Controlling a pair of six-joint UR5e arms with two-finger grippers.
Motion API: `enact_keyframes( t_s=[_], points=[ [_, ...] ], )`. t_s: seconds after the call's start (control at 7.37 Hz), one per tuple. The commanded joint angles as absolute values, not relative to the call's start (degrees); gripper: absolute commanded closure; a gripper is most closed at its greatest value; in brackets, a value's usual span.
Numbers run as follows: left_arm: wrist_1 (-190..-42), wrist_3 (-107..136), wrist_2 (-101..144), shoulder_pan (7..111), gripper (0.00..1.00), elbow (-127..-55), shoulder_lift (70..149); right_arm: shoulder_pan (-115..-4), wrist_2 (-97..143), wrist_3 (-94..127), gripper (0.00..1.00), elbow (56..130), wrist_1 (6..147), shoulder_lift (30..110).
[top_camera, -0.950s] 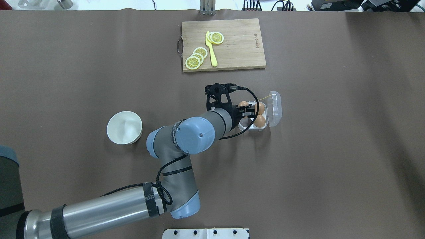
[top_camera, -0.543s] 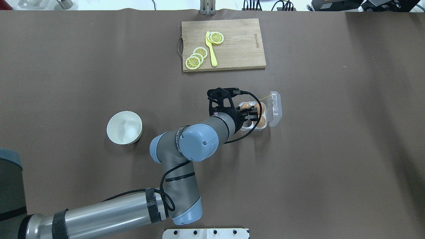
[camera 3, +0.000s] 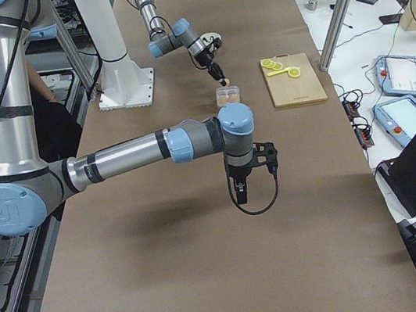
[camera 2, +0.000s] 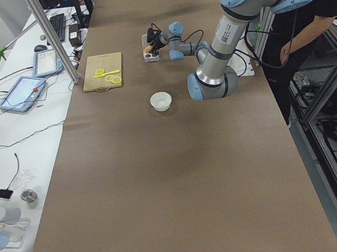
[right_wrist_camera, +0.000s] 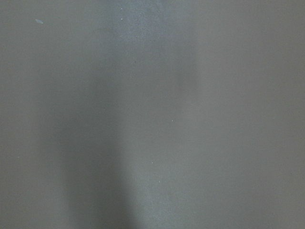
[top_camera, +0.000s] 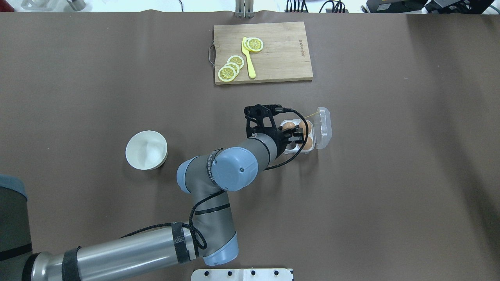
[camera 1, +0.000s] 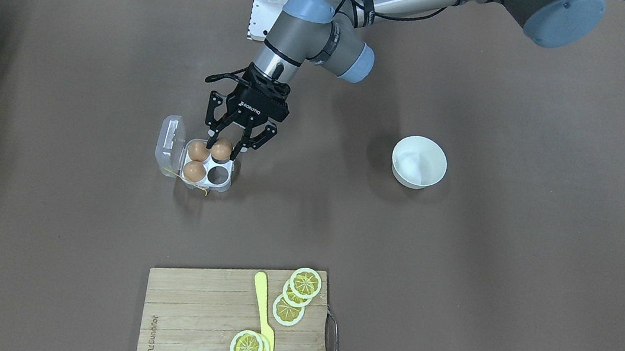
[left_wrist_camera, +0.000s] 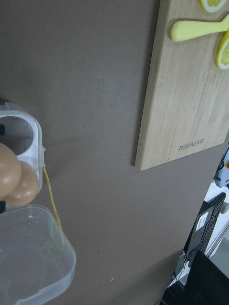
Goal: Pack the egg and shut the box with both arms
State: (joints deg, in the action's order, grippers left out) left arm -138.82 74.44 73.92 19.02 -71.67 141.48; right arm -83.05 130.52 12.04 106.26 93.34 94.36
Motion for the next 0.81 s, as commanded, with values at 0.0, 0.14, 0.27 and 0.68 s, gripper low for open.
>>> enact_keyframes(
  t_s=[0.0, 0.14, 0.27, 0.68],
  points=[
    [-138.87, 74.44, 73.92, 18.98, 0.17, -71.81, 141.5, -83.06, 130.43, 12.04, 0.0, 106.26, 93.34, 94.31],
    [-138.95, 74.44, 73.74, 18.98, 0.11, -71.89, 141.5, -83.14, 130.43, 12.04, 0.0, 106.26, 93.34, 94.31],
    [-138.96, 74.44, 73.48, 18.98, 0.11, -71.98, 141.5, -83.06, 130.43, 12.04, 0.0, 106.26, 93.34, 94.31],
    [-138.96, 71.57, 73.91, 19.6, 0.12, -73.29, 140.37, -83.14, 130.69, 12.04, 0.0, 106.61, 93.34, 93.7]
  ],
)
